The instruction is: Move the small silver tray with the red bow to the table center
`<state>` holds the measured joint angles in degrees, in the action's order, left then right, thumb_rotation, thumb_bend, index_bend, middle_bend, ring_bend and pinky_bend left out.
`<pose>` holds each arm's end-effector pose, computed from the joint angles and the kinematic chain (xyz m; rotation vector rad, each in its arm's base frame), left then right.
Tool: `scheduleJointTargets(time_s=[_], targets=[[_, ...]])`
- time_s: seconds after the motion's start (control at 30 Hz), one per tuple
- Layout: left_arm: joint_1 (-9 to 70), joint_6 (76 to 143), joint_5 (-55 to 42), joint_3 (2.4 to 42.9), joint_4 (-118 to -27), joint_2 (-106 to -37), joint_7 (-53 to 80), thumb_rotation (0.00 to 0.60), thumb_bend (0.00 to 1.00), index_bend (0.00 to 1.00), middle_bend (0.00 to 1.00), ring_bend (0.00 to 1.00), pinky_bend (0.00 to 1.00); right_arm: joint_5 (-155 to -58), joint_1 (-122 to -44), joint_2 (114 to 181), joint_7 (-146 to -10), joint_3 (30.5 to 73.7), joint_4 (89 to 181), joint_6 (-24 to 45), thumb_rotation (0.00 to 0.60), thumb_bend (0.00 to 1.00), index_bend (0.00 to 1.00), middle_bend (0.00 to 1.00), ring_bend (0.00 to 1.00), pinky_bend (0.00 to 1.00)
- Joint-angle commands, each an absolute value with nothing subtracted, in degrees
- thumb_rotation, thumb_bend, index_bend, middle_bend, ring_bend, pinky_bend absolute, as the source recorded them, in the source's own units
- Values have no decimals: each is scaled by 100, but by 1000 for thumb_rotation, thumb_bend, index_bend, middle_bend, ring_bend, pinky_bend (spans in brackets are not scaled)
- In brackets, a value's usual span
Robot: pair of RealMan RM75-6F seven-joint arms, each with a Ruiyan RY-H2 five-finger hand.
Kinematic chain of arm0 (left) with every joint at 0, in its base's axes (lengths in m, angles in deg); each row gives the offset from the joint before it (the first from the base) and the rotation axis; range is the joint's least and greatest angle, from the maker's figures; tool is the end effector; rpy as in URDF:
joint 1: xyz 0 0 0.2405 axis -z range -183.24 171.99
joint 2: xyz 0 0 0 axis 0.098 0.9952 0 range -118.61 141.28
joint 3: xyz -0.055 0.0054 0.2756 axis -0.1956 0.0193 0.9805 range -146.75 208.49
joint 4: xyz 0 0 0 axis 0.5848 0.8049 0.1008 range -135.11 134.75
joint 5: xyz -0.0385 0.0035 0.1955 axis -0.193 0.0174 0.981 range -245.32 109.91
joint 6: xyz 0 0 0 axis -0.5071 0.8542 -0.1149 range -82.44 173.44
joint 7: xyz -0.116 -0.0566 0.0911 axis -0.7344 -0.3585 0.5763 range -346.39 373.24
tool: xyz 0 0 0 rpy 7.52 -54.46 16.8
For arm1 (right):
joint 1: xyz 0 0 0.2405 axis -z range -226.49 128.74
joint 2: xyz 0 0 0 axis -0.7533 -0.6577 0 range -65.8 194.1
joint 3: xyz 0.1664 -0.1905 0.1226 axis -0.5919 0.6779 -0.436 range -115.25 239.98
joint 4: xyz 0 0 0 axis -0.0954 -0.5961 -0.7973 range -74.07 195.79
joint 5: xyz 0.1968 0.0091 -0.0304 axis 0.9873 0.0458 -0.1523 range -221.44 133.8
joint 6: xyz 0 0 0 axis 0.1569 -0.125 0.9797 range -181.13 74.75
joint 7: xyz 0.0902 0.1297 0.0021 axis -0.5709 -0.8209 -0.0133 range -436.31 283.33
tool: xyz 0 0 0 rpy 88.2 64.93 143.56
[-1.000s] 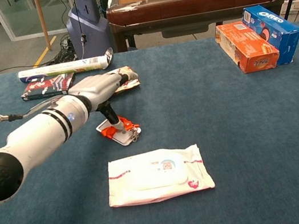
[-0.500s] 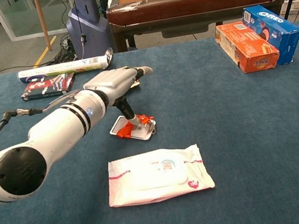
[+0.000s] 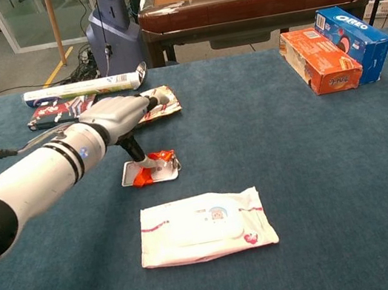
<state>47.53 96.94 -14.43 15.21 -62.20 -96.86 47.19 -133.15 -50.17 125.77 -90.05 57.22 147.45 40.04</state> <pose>-0.1151 0.4154 -0.0946 -1.8598 -0.8072 -0.7883 -0.3381 -0.1818 0.2263 1.2802 -0.8418 1.0828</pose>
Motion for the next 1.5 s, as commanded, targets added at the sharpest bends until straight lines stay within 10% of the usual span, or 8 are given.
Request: scheduleJointTargets(time_s=[0.03,1.5], targets=[[4612,9772,-1605,1627,-6430,-9545,4861,600,0,0,0,0,83,-13328,-5018,12580,-8991,5725,14753,4007,600,110,204,193,201,506],[4212,10387,-2221,1604,-8454,-8369,5014,600,0,0,0,0,127,-13365,-4986,12559,-9009,5724,14750,4062,600,110,204,193,201,506]])
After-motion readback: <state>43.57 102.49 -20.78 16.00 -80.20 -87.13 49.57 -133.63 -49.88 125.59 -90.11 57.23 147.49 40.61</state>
